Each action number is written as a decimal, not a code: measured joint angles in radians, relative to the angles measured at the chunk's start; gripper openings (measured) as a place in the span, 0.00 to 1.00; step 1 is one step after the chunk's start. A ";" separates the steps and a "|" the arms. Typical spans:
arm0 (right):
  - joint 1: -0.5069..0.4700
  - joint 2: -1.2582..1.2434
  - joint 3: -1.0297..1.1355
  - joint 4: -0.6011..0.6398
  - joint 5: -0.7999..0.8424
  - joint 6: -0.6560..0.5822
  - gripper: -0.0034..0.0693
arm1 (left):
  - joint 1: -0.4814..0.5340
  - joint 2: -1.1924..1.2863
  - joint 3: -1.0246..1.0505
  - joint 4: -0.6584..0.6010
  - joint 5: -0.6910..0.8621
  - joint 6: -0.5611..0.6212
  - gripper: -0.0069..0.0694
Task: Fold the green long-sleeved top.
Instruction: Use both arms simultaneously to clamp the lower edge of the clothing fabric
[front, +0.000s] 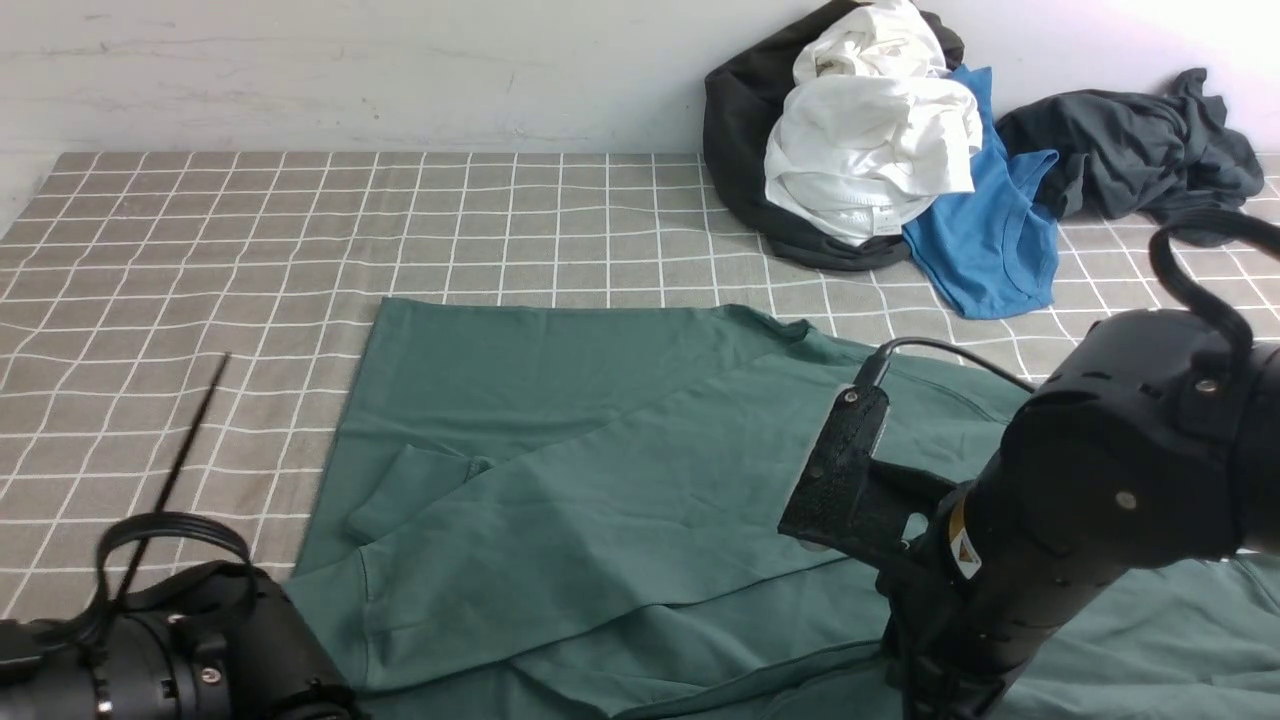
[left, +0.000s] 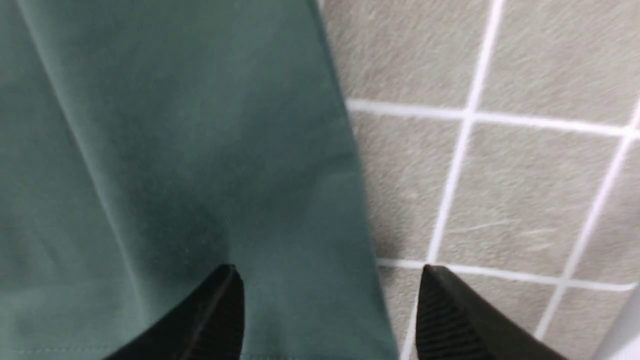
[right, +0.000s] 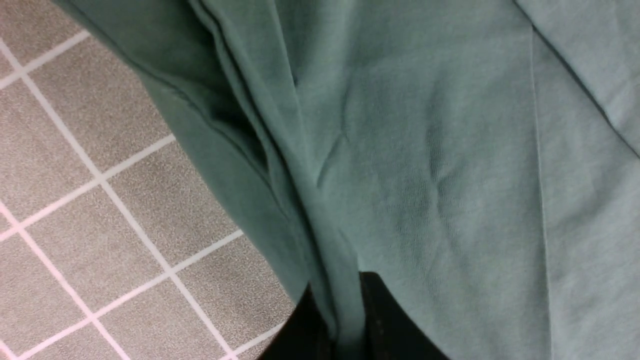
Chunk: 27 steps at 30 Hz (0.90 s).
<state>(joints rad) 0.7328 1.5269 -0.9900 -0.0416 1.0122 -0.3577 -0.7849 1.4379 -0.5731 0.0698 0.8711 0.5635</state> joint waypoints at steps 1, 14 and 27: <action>0.000 0.000 0.000 0.002 0.000 0.000 0.07 | 0.000 0.017 0.000 0.007 0.000 -0.005 0.65; 0.000 0.000 0.000 0.020 0.000 -0.001 0.07 | 0.000 0.089 -0.045 0.132 -0.013 -0.216 0.49; 0.000 0.000 -0.001 0.019 0.001 -0.011 0.07 | 0.005 0.089 -0.062 0.125 0.020 -0.233 0.10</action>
<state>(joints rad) 0.7328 1.5269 -0.9908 -0.0230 1.0133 -0.3688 -0.7795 1.5266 -0.6351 0.1944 0.8913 0.3302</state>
